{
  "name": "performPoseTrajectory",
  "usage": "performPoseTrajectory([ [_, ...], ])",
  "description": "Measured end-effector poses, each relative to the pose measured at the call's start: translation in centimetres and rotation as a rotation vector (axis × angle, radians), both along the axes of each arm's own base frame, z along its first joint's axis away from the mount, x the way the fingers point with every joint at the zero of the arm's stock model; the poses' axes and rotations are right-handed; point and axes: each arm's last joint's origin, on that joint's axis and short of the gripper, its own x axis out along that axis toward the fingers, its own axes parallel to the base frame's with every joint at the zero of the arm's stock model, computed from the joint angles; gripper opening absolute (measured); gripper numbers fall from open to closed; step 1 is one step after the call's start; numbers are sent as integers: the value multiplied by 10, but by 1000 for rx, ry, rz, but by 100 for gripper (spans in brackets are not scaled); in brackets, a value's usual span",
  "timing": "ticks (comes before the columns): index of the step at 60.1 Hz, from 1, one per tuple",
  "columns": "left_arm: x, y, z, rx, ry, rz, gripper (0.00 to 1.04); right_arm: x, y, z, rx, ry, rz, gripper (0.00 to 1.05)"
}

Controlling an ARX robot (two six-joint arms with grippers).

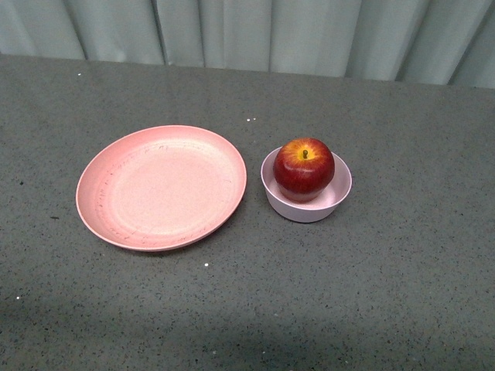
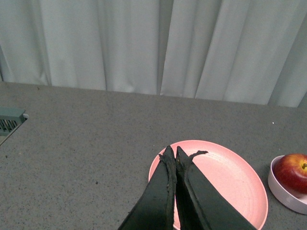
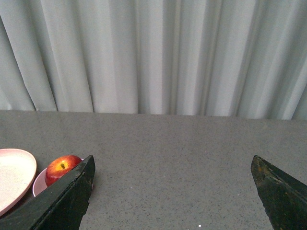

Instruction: Move apple from plate to bowl

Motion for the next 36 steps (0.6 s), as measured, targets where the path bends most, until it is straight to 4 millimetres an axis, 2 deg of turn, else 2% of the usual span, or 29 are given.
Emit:
performPoseTrajectory([
  [11,-10,13,6,0,-20,9,4,0,0,0,0,0,0,95],
  [36,-25,14,10,0,-33,2,4,0,0,0,0,0,0,95],
])
